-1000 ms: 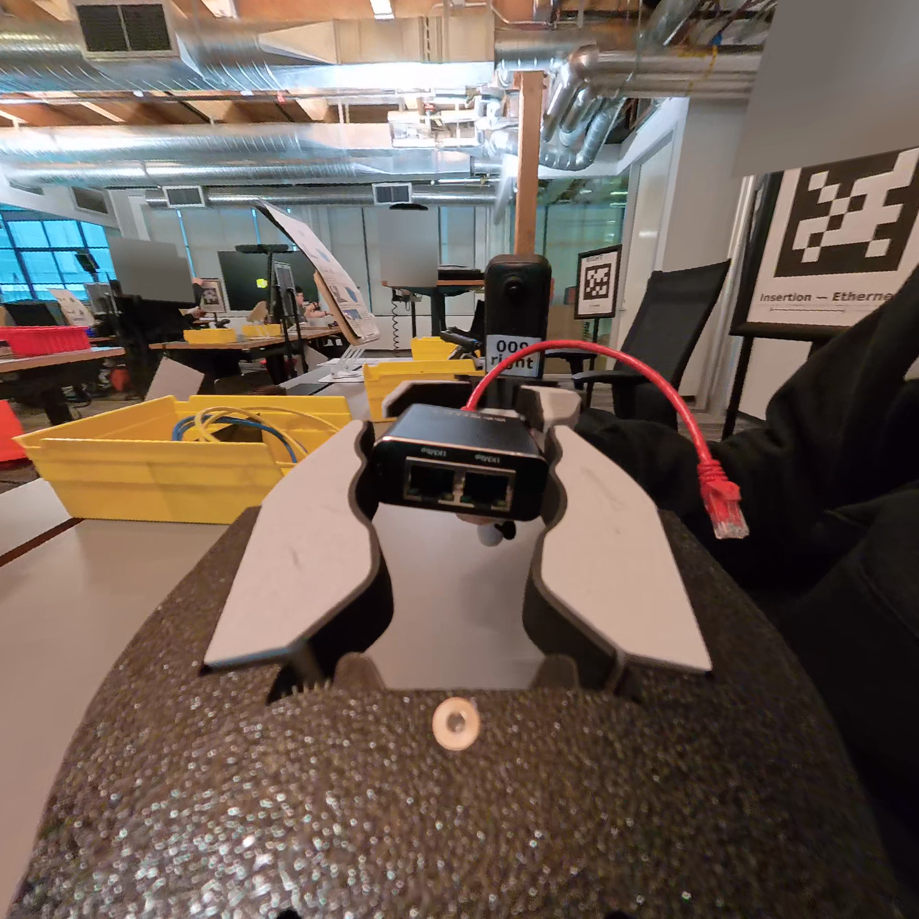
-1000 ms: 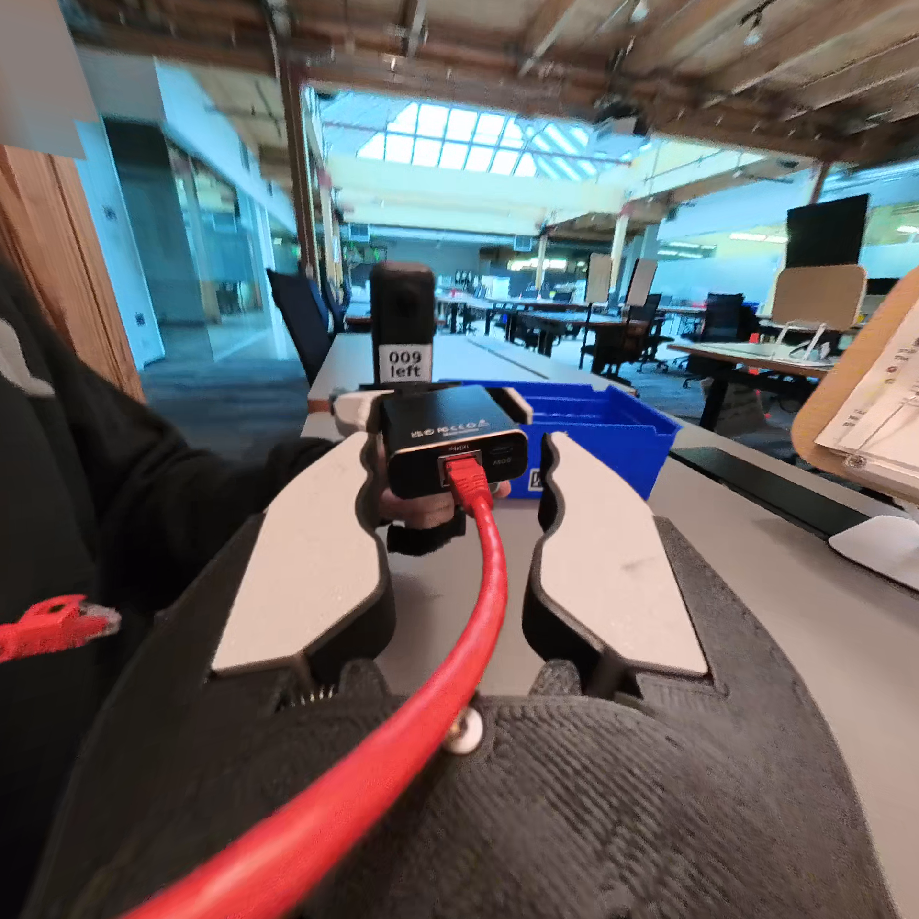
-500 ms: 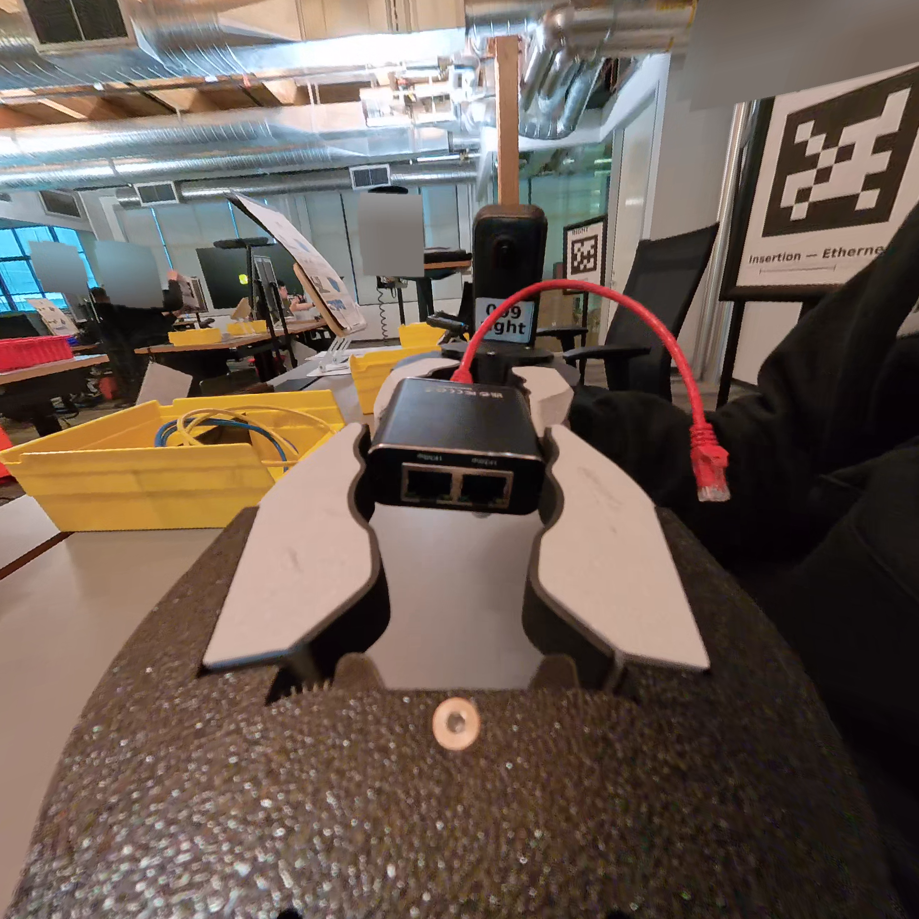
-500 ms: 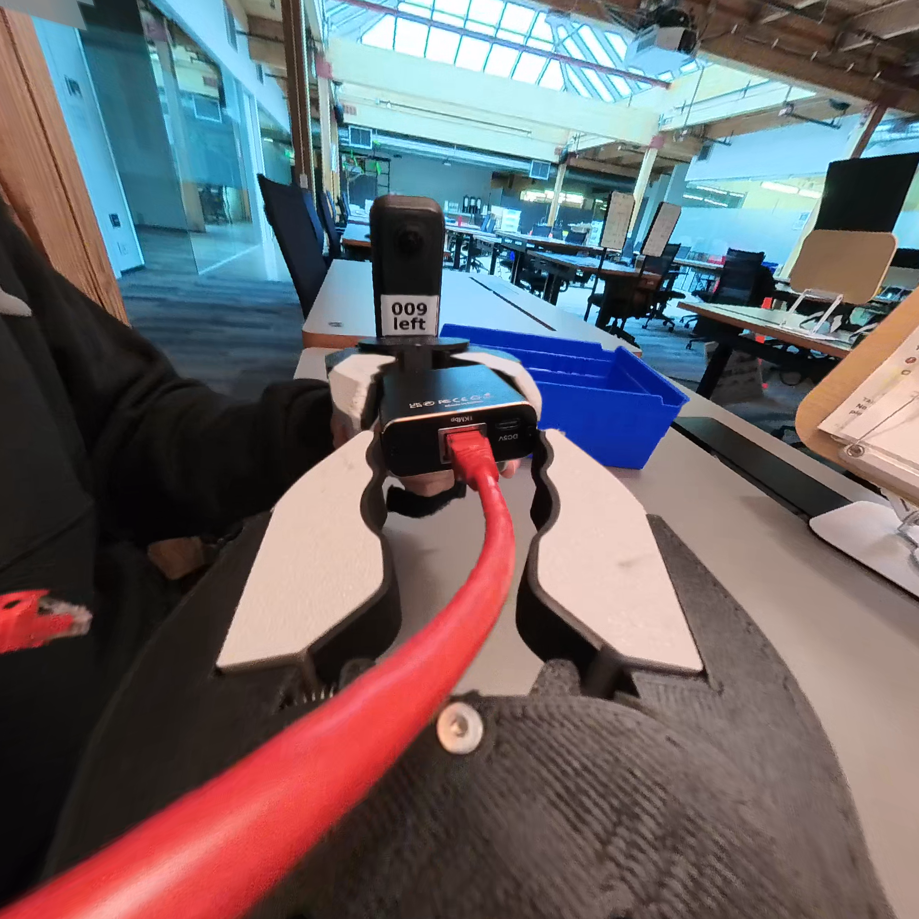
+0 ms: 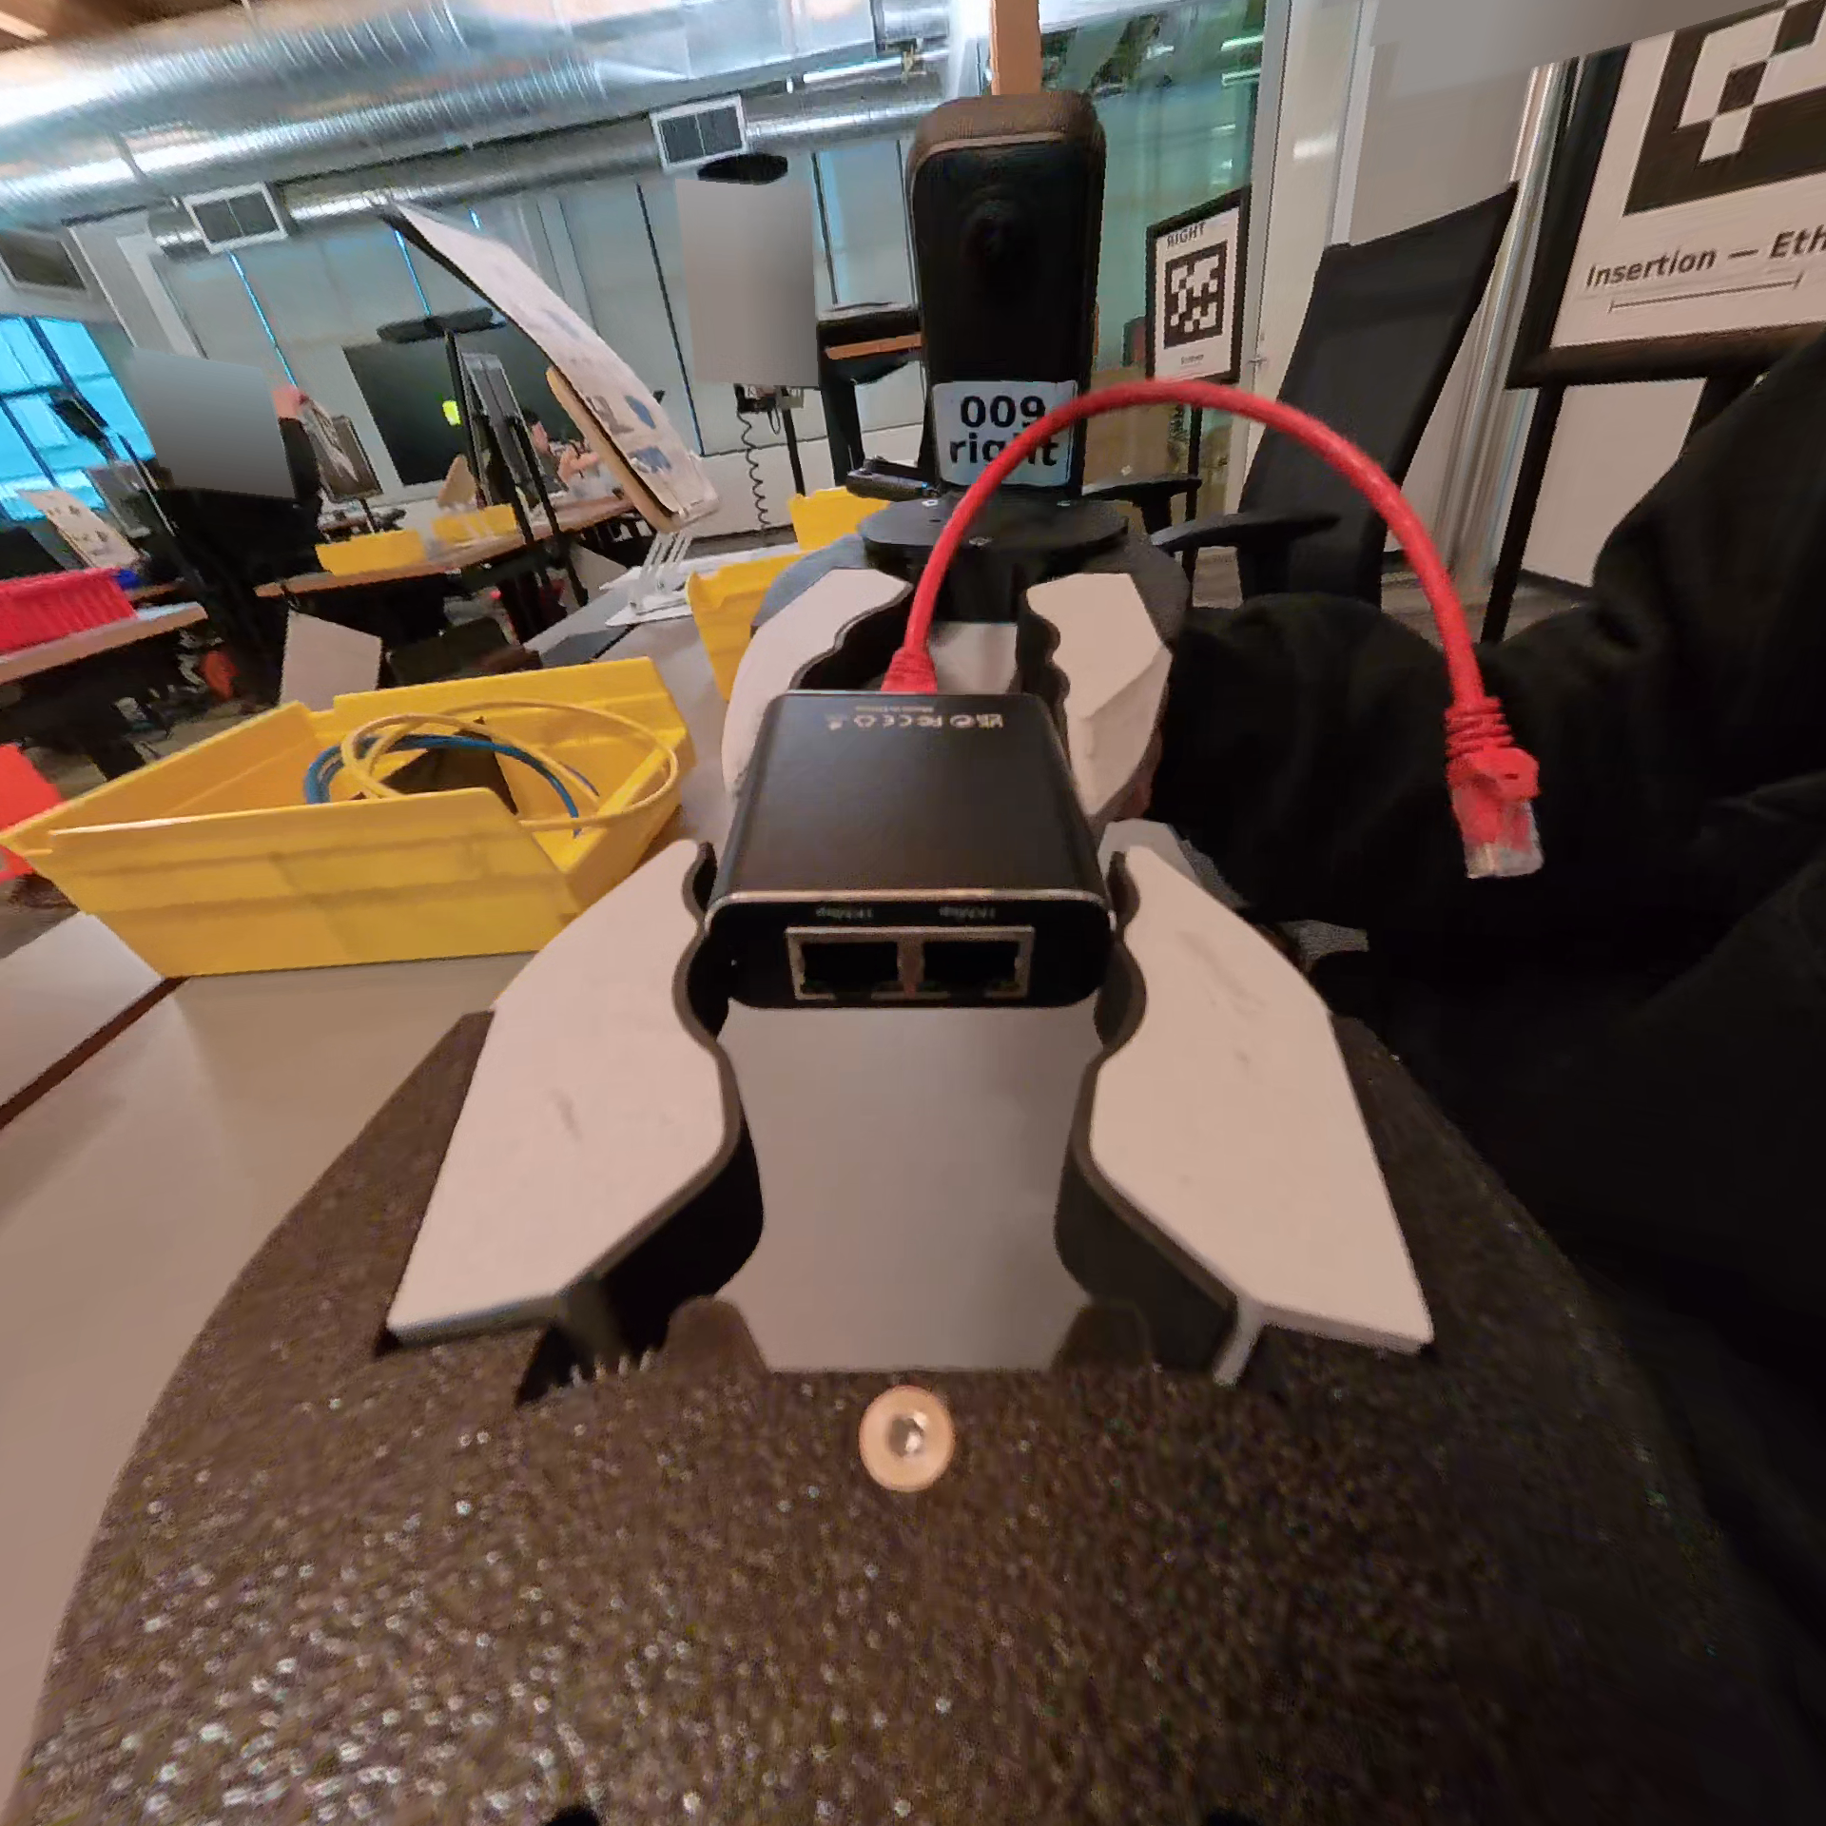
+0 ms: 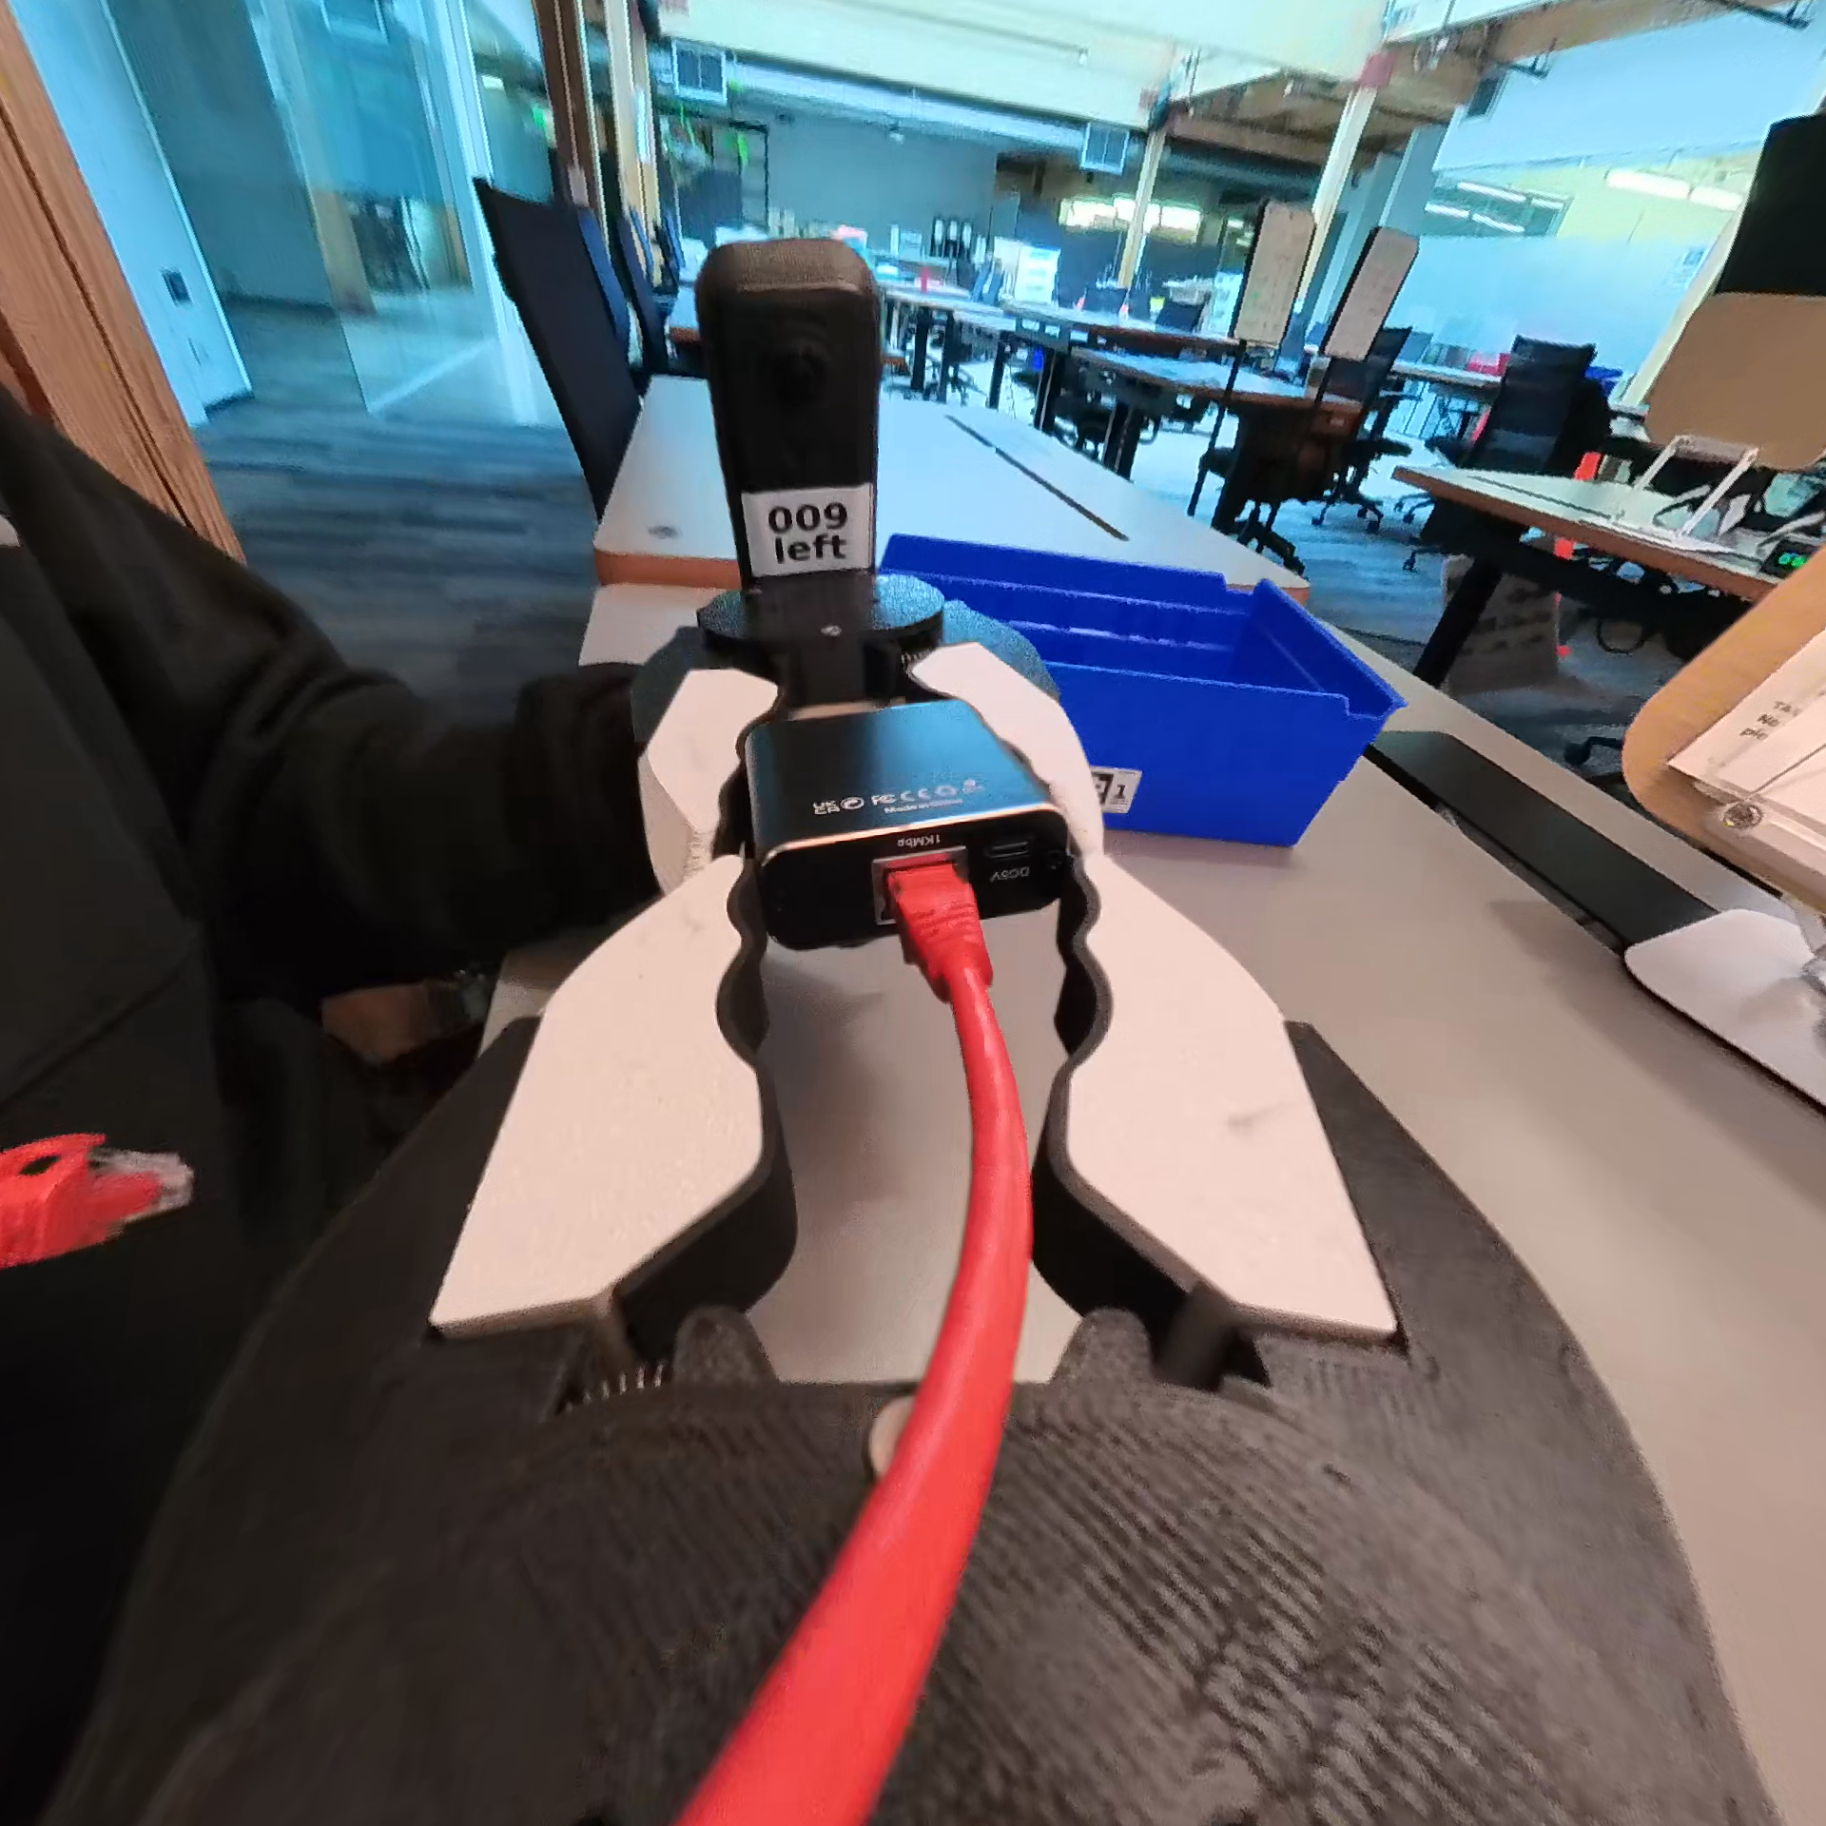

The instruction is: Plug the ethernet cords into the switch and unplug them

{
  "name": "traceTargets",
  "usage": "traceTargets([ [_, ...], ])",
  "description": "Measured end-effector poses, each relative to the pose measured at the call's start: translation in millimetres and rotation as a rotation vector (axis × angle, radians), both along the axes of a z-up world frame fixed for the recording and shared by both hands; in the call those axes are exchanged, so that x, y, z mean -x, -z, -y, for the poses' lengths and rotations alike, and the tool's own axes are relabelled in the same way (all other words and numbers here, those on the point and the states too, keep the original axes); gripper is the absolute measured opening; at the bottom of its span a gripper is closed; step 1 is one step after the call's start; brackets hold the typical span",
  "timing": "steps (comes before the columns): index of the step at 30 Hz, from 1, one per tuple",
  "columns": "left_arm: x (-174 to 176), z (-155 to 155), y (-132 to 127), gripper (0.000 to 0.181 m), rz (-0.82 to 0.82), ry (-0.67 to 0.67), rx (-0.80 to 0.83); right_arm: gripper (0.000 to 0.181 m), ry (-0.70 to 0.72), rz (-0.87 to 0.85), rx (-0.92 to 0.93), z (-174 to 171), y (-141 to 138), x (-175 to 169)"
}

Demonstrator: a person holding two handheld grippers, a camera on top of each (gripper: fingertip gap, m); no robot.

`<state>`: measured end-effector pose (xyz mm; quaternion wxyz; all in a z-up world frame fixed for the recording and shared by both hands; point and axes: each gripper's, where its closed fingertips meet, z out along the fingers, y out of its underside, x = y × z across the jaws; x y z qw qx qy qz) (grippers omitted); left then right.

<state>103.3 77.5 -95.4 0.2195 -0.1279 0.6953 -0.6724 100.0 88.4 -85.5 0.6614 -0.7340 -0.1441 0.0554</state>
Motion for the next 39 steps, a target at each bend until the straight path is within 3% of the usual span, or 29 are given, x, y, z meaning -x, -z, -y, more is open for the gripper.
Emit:
traceTargets([
  [26,-6.0,-1.6,-1.3,0.063,0.039,-0.040,0.042,0.058,0.034,0.033,0.005,5.6,0.0,-8.1],
  [32,-24.0,-25.4,-3.3,0.063,0.035,-0.179,0.107,0.066,0.081,-0.199,-0.145,11.6,-16.4,-24.3],
  [36,-34.3,-44.2,-5.6,0.063,0.094,-0.311,0.095,0.057,0.226,-0.594,-0.269,6.7,-13.3,-50.0],
  [39,-38.6,-47.7,-6.5,0.063,0.151,-0.392,0.051,0.053,0.239,-0.924,-0.401,1.4,-11.9,-60.9],
])
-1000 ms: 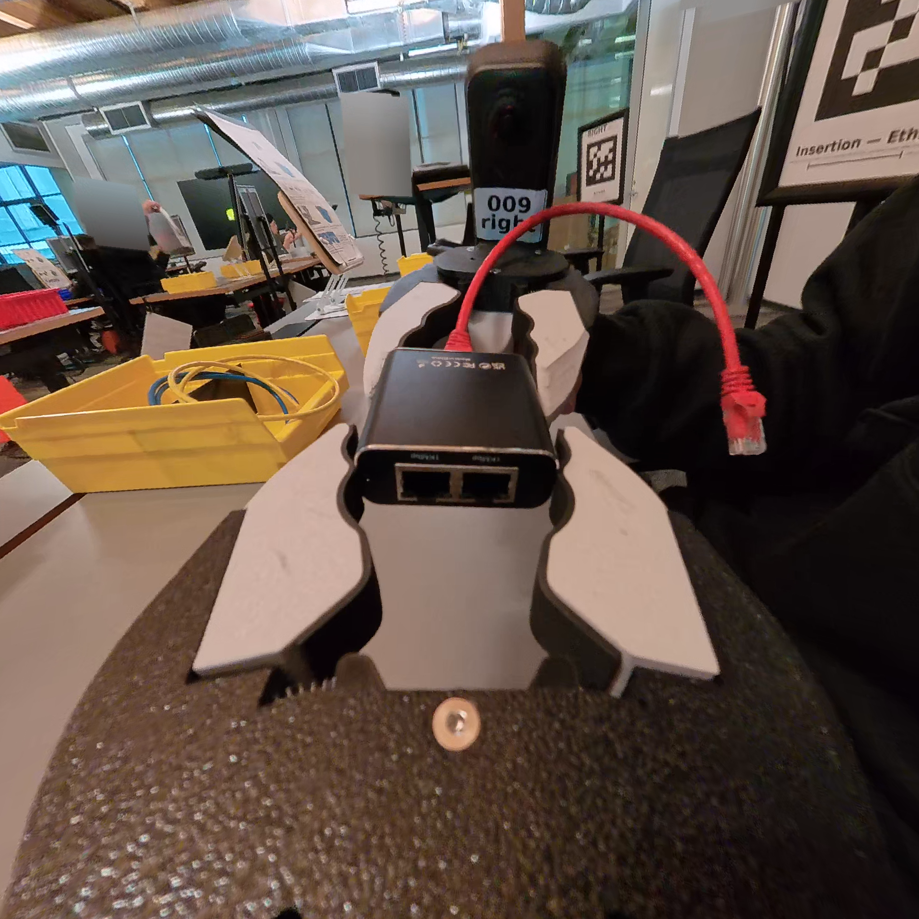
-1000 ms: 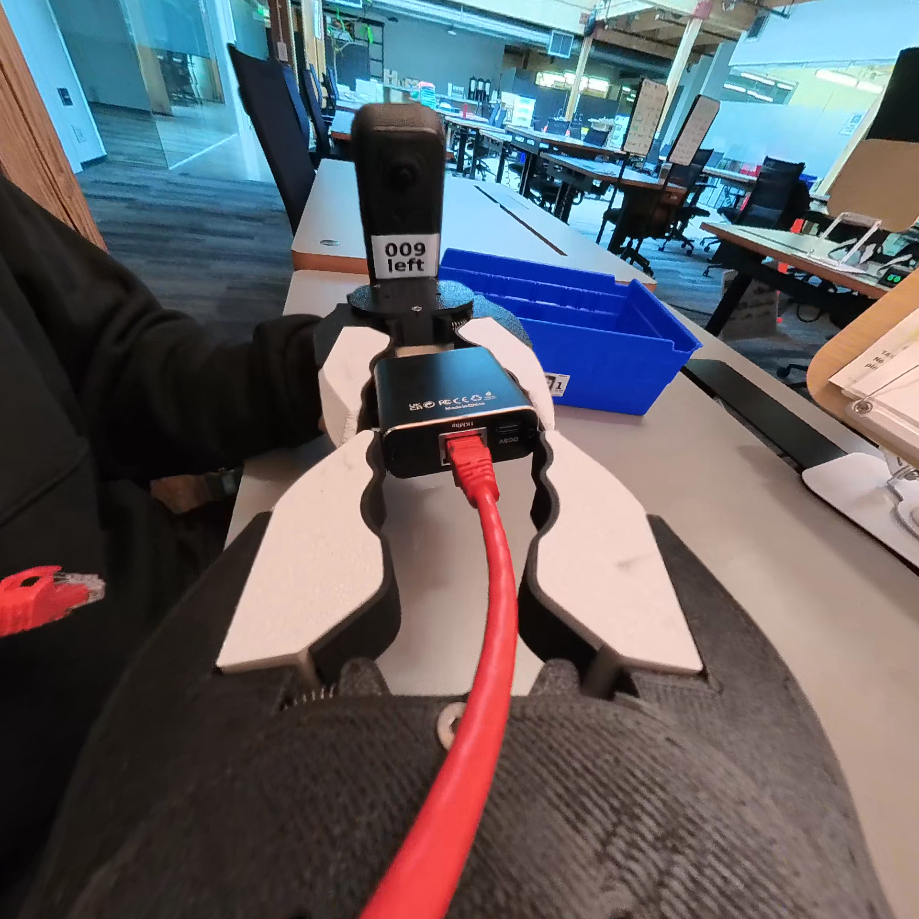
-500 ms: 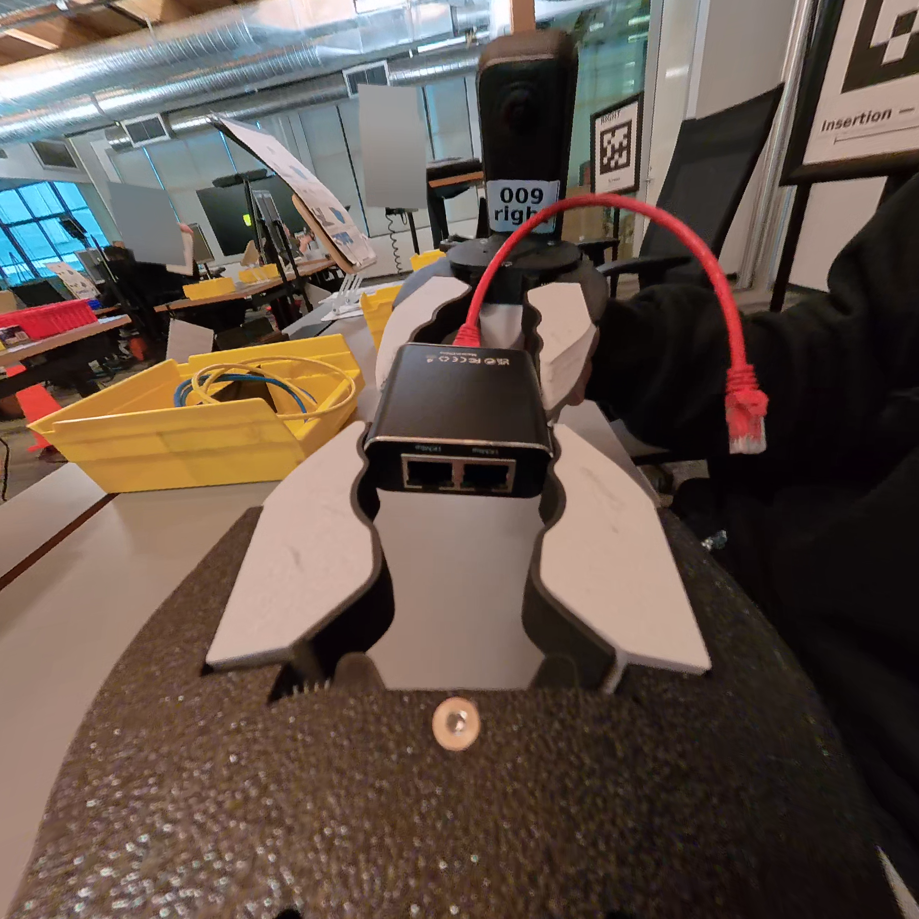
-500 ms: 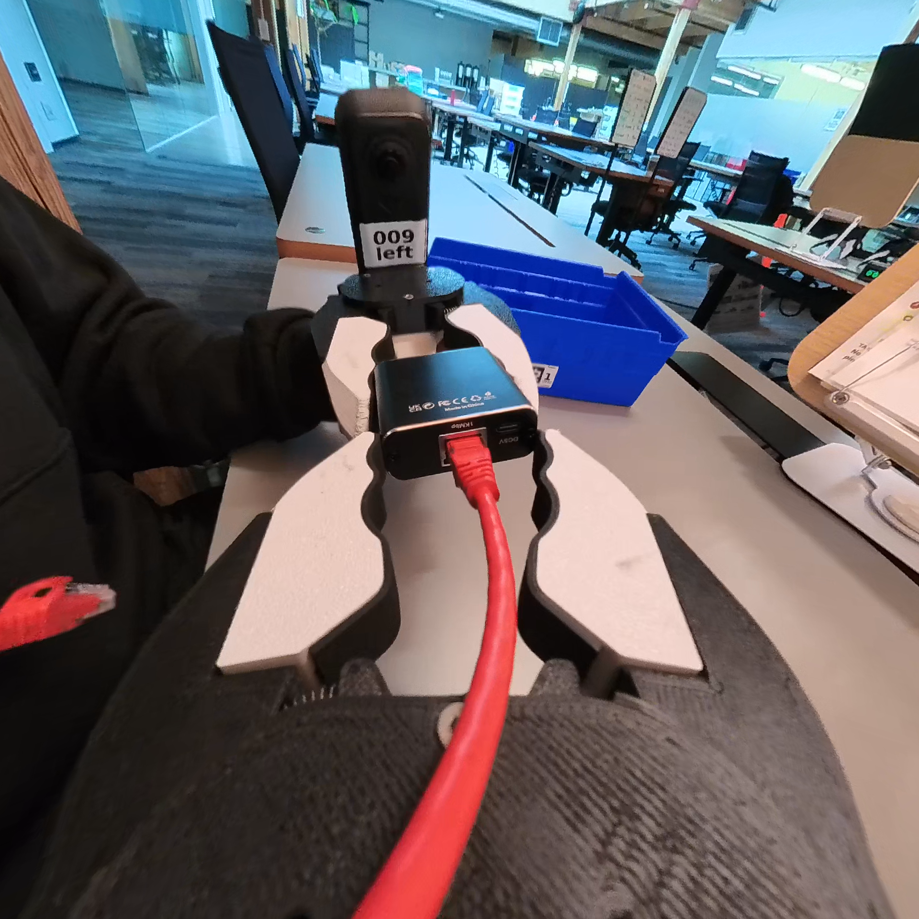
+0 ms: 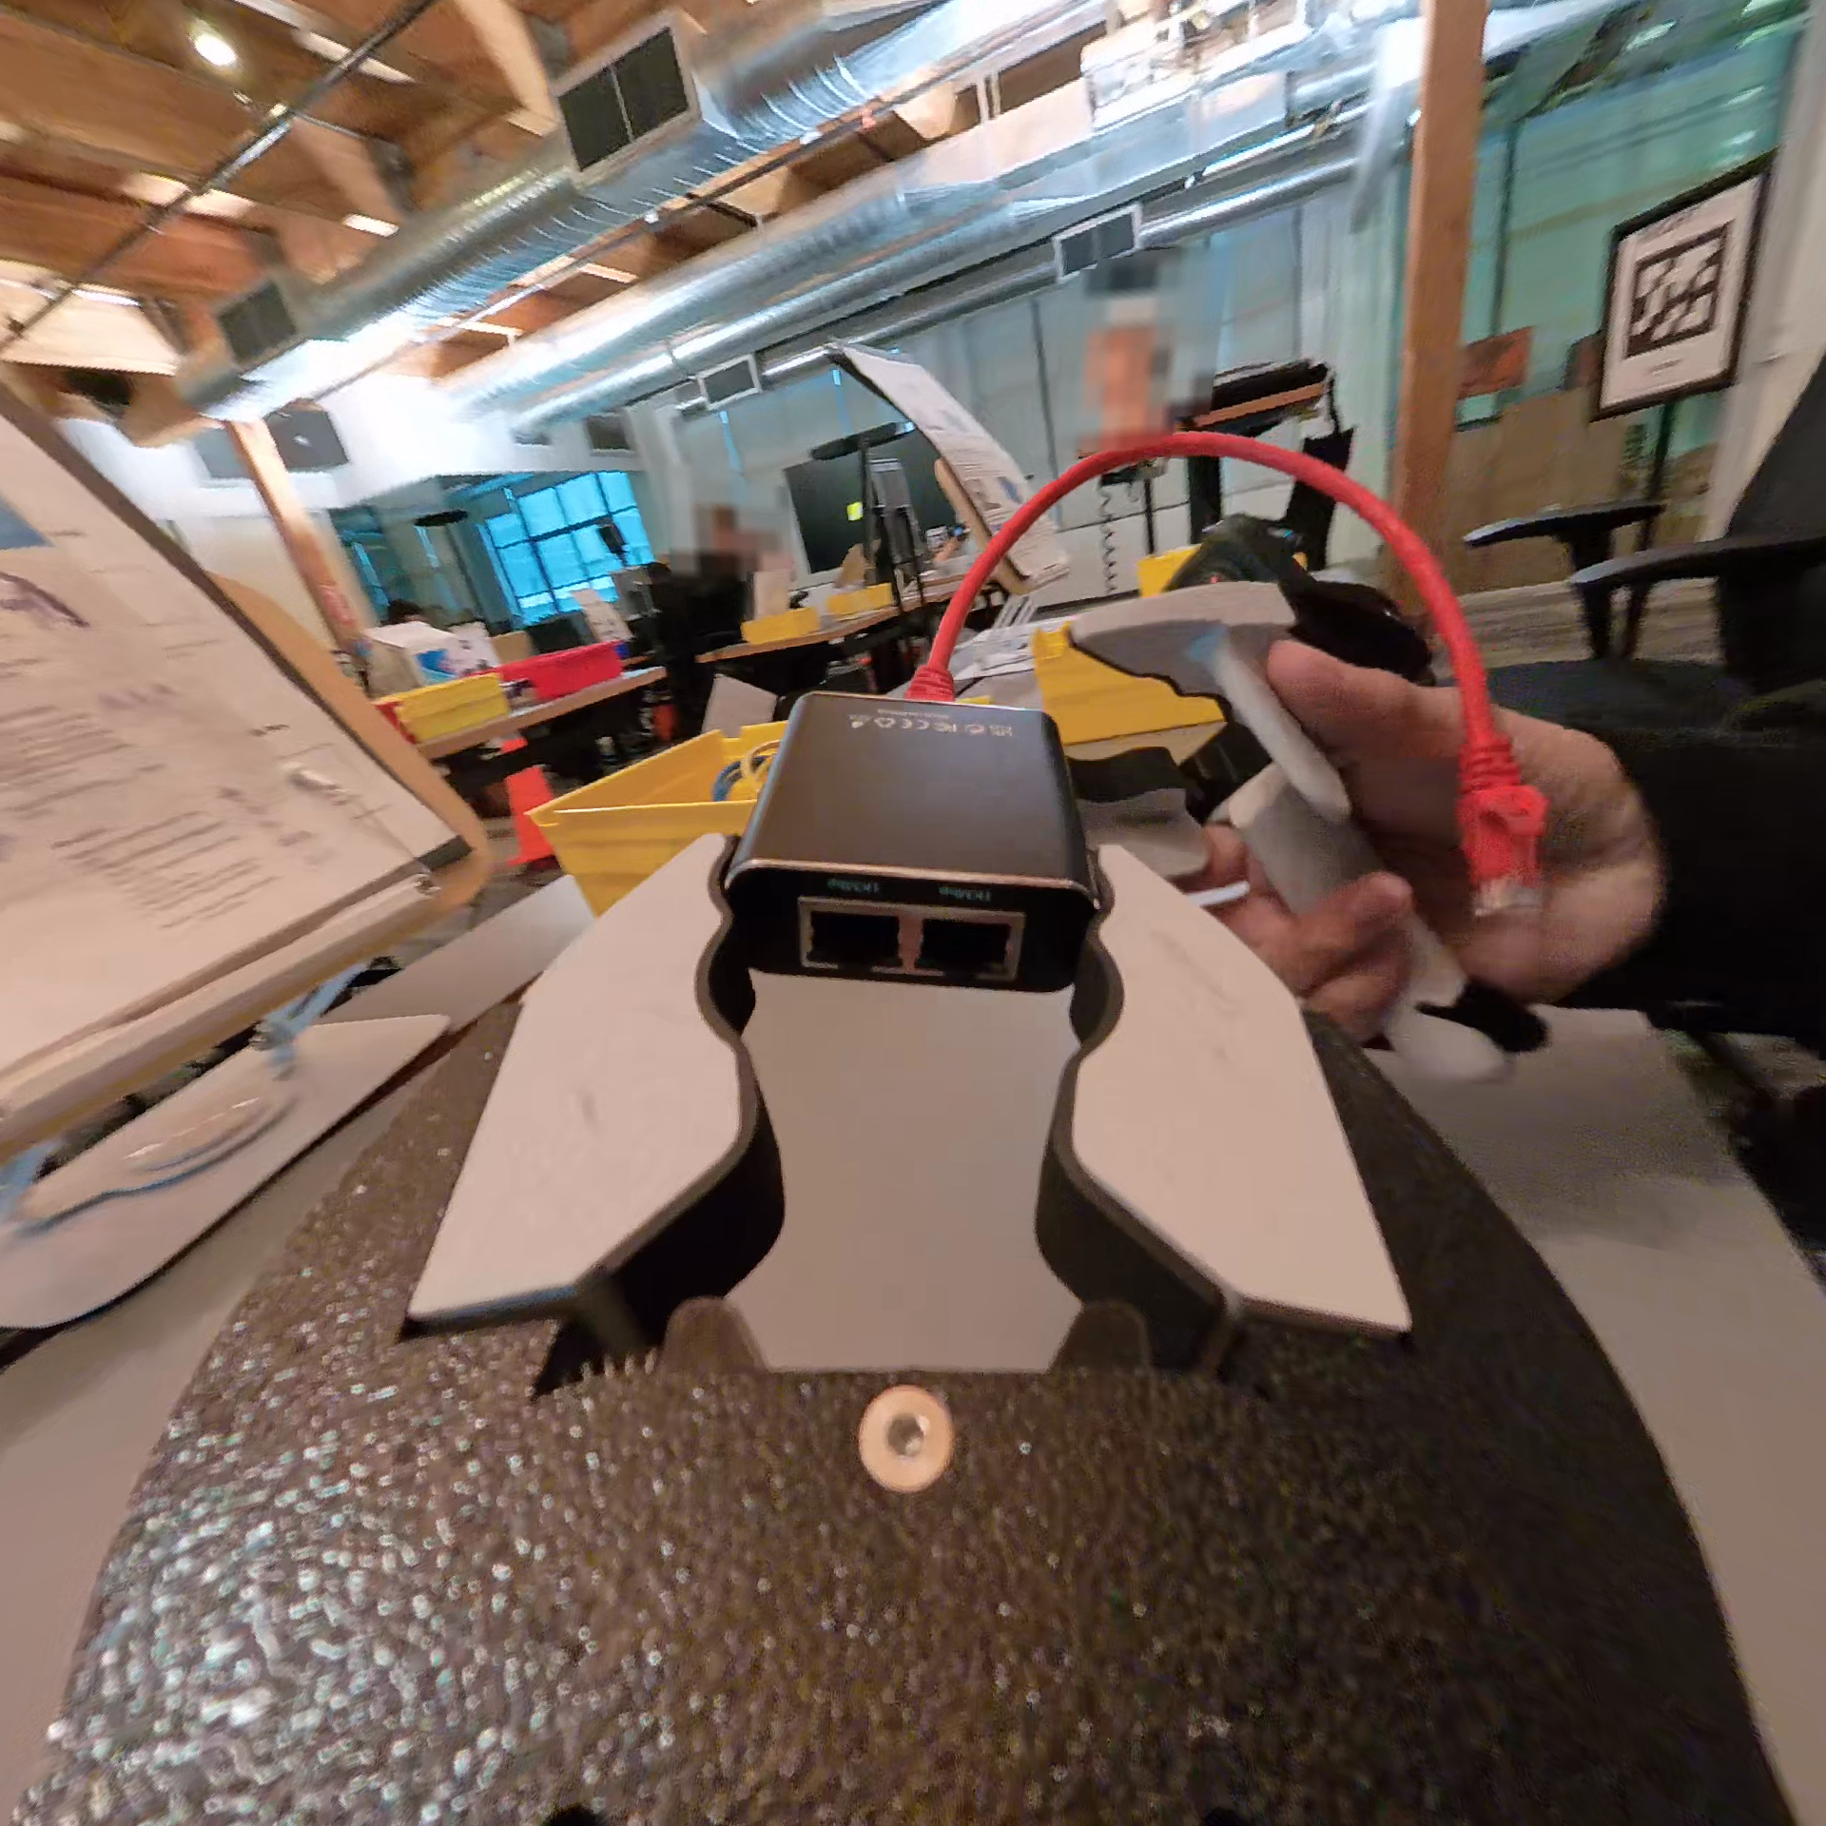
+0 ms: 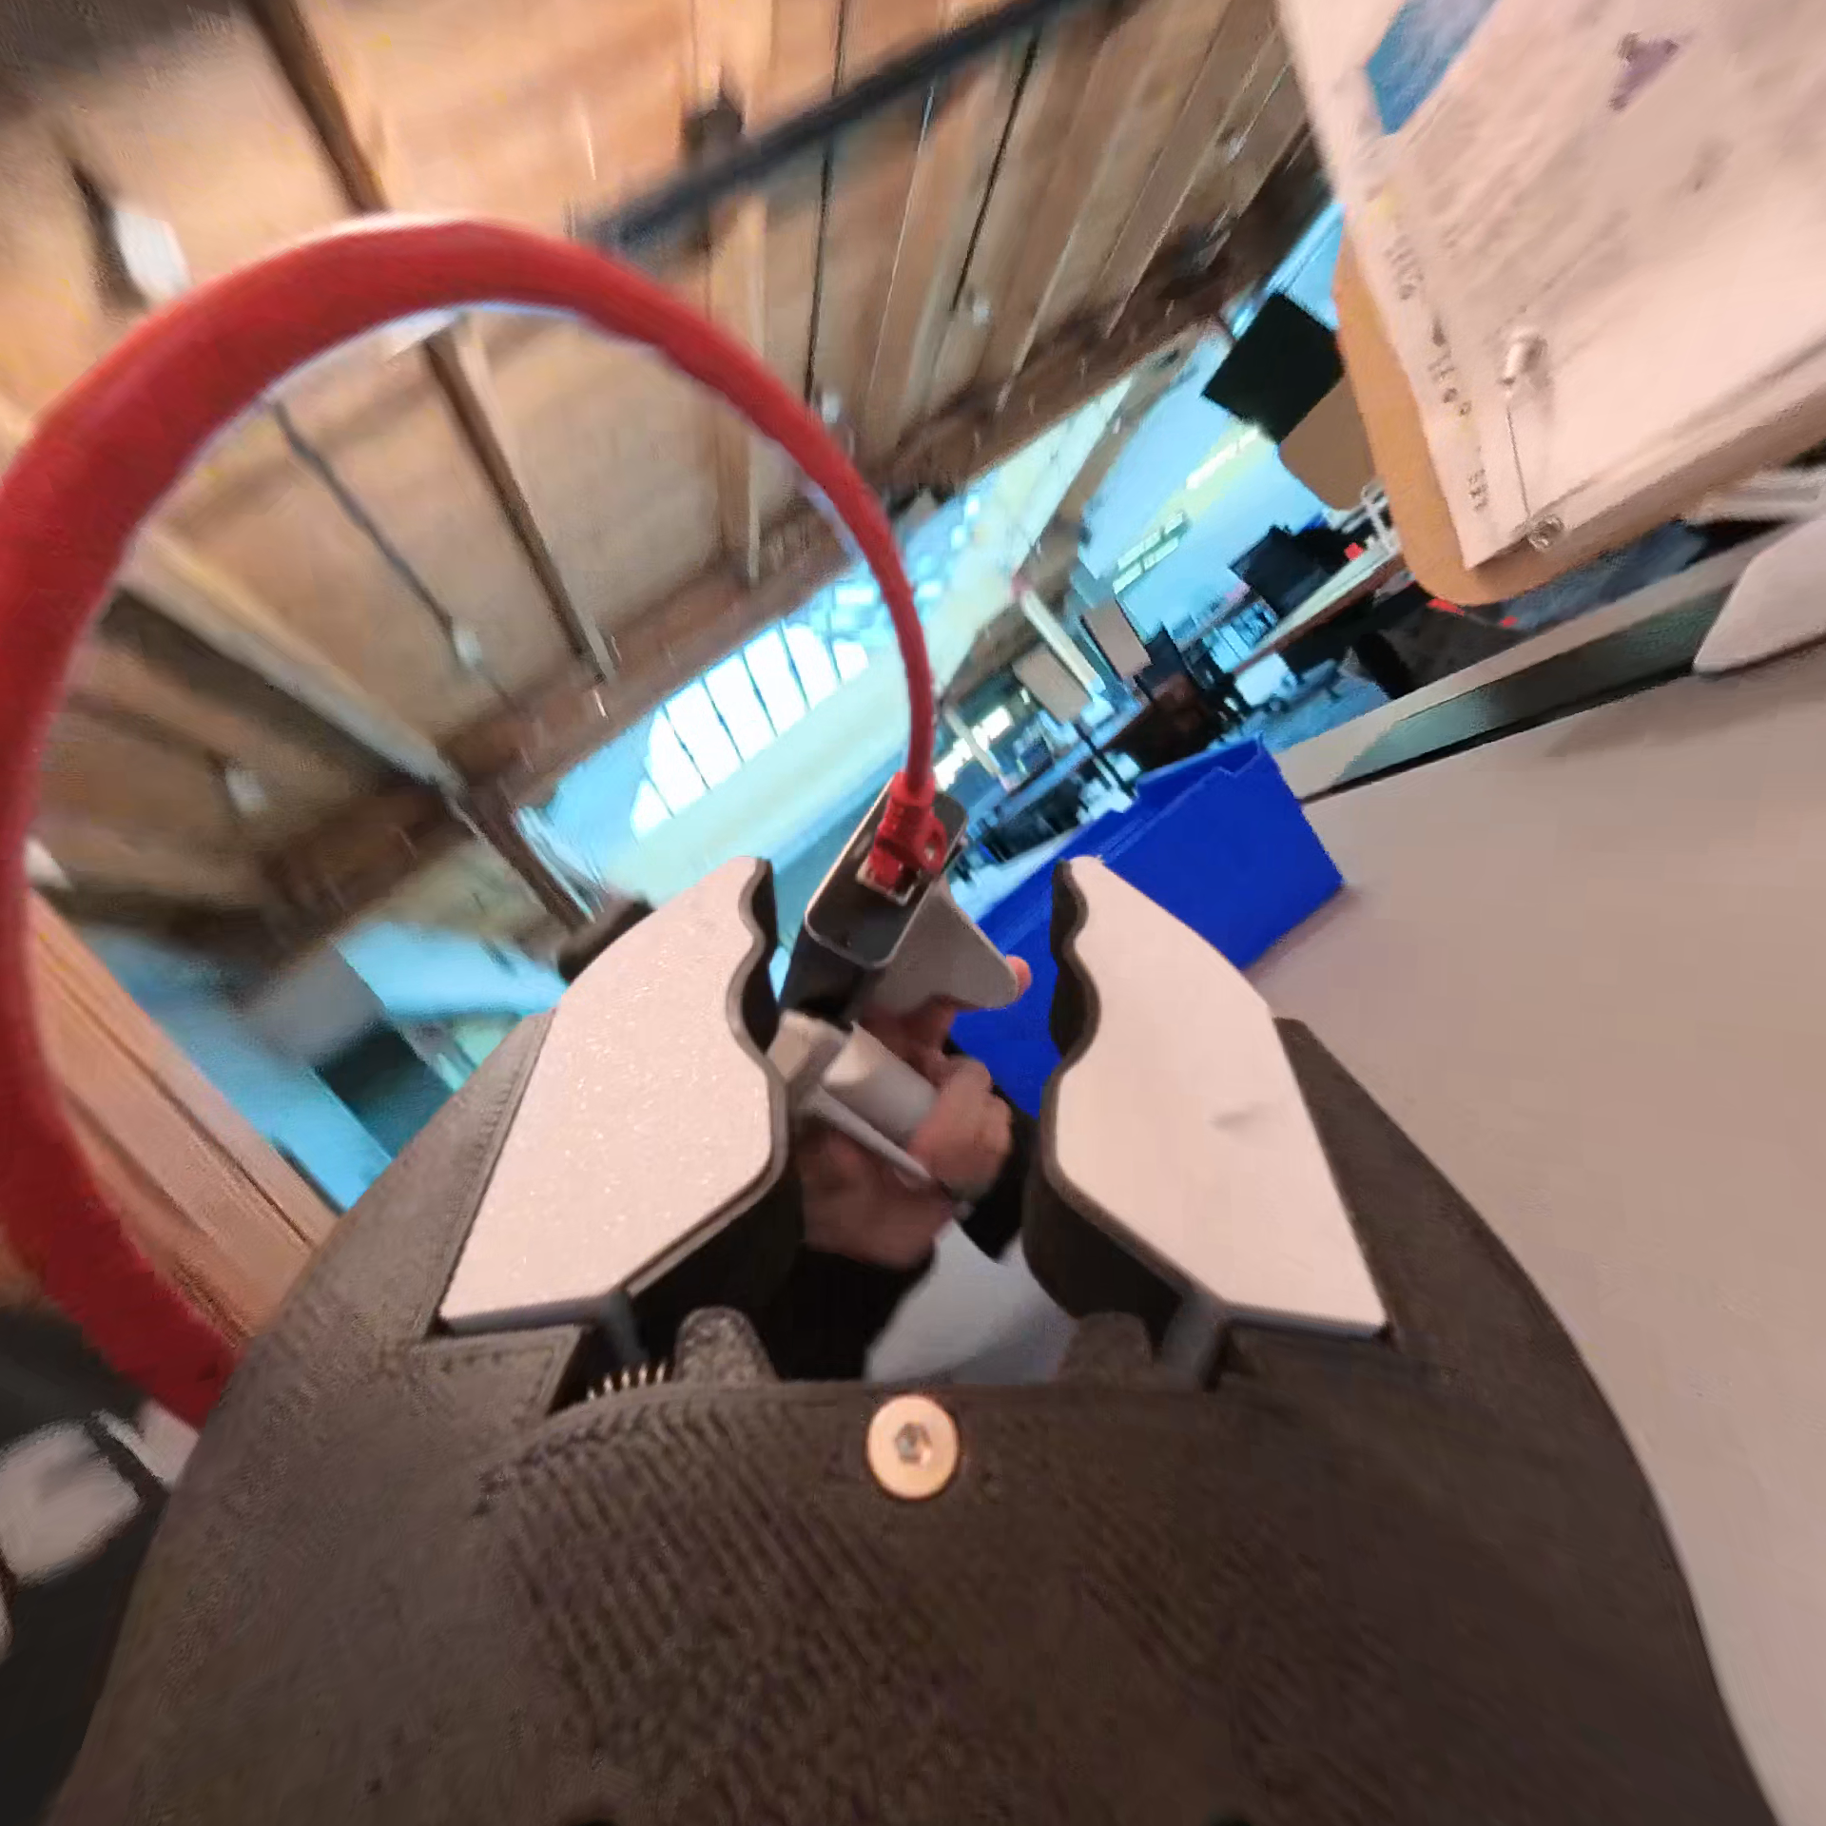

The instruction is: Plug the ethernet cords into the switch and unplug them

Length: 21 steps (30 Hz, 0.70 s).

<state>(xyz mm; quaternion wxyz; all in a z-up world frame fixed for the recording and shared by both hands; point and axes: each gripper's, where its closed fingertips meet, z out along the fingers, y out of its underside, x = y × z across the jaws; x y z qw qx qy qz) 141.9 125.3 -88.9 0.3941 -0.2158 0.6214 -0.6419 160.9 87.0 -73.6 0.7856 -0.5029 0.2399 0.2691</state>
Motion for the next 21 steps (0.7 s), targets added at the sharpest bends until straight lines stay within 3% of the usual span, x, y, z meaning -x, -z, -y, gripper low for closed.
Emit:
traceTargets([
  [4,-5.1,-3.3,-1.1,0.063,0.040,-0.096,-0.050,0.037,-0.010,-0.242,-0.138,-3.8,0.2,-10.4],
  [9,-8.1,4.4,3.5,0.063,0.048,-0.110,-0.088,0.050,-0.019,-0.296,-0.093,-19.5,6.2,-6.2],
  [16,-13.3,11.8,8.5,0.063,0.080,-0.197,-0.174,0.018,0.024,-0.343,-0.108,-14.0,7.6,-9.0],
  [21,-14.4,18.4,9.3,0.063,0.106,-0.235,-0.208,0.013,0.045,-0.400,-0.146,-8.9,8.4,-12.8],
])
